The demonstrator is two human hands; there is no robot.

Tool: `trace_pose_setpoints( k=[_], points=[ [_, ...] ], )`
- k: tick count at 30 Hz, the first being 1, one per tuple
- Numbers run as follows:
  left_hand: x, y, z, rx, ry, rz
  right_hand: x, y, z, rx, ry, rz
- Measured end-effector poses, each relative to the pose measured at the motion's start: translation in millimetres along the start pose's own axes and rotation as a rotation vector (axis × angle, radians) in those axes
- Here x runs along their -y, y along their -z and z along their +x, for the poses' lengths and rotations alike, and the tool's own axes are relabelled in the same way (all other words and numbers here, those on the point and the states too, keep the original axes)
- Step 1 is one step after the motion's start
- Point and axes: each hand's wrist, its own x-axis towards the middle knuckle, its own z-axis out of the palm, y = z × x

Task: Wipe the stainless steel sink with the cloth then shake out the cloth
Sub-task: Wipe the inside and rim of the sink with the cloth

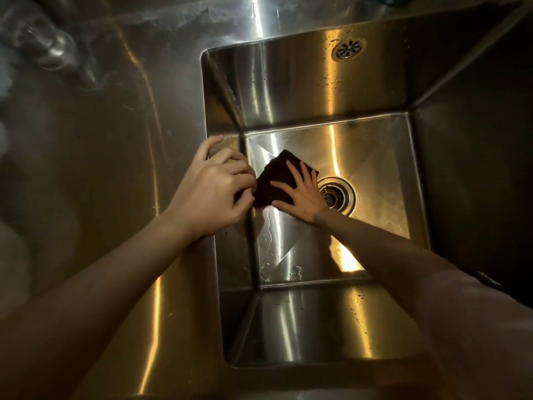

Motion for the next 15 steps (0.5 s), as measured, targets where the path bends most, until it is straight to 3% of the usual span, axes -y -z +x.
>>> trace_pose_setpoints(
  k=[7,15],
  points=[
    [-1.2,2.2,0.5,-0.009,0.006,0.0,-34.1,9.0,-8.1,-0.055,0.046,0.088],
    [-2.1,3.2,0.8,0.012,0.018,-0.004,-22.2,27.8,74.2,-0.131,-0.253,0.141]
  ],
)
